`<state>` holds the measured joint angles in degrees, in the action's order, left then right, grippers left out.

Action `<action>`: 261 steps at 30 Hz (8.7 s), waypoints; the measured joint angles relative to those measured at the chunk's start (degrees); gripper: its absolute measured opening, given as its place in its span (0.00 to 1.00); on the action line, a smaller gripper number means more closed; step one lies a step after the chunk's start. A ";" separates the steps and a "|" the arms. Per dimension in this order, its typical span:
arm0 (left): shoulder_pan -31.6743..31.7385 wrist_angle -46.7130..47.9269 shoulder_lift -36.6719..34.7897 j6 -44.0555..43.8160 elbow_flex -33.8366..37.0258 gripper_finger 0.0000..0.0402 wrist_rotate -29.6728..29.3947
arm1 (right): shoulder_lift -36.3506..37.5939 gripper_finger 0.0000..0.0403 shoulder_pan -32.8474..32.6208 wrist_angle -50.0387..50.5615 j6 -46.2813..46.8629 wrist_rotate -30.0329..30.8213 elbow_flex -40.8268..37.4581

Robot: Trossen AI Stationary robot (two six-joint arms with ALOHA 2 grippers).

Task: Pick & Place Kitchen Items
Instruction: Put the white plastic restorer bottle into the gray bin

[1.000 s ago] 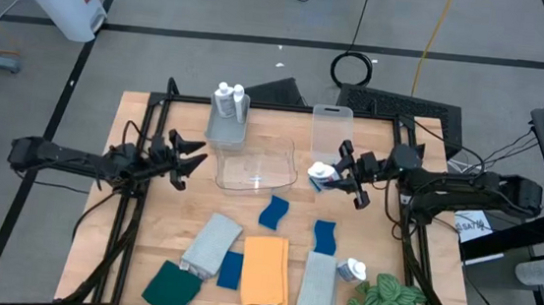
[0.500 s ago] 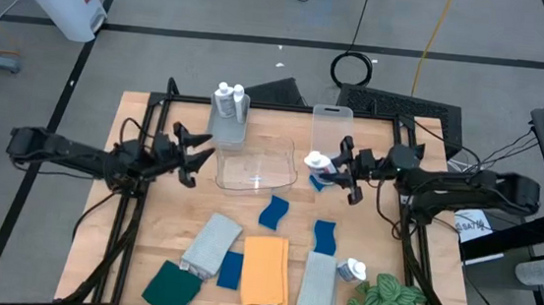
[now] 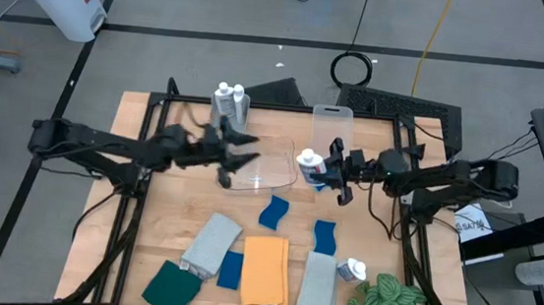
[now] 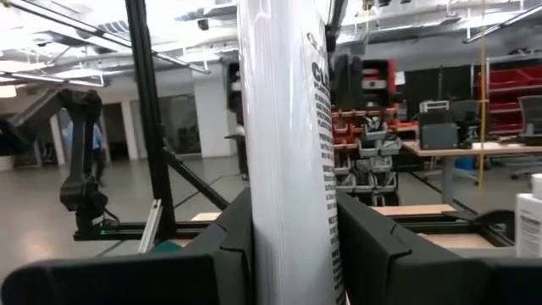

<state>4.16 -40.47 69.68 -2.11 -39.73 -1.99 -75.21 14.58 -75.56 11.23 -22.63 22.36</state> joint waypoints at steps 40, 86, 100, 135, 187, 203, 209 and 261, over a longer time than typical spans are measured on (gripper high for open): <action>-5.27 5.41 13.34 4.87 -13.13 0.52 5.22 | -9.07 0.24 -6.86 4.94 -4.76 0.46 7.11; -4.55 -0.23 16.07 3.43 -13.13 0.52 4.57 | -9.04 0.24 -7.73 6.04 -7.44 3.13 7.66; -3.47 22.13 12.57 -4.90 -17.66 0.52 3.84 | -9.00 0.24 -7.03 26.71 -4.72 3.21 14.68; -6.81 55.38 11.62 -1.43 -25.61 0.51 -2.80 | -8.47 0.24 -7.93 38.99 -8.23 2.86 18.28; -7.83 62.03 4.52 -9.17 -25.57 0.28 -28.21 | 15.73 0.83 -8.34 60.28 -13.54 19.69 16.15; 7.09 84.70 -2.30 -22.27 -29.53 0.28 -32.26 | 22.08 0.81 -8.32 59.50 -13.47 19.82 13.58; 15.02 92.10 -1.72 -25.48 -30.34 0.28 -26.29 | 21.97 0.81 -8.32 59.54 -13.56 19.85 13.58; 29.20 90.84 15.07 -21.90 -30.43 0.67 -21.01 | 21.93 0.81 -8.30 59.63 -14.13 19.86 13.58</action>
<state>33.36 50.37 84.75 -24.01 -70.16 -23.00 -53.28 6.28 -15.92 -2.90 -2.77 35.94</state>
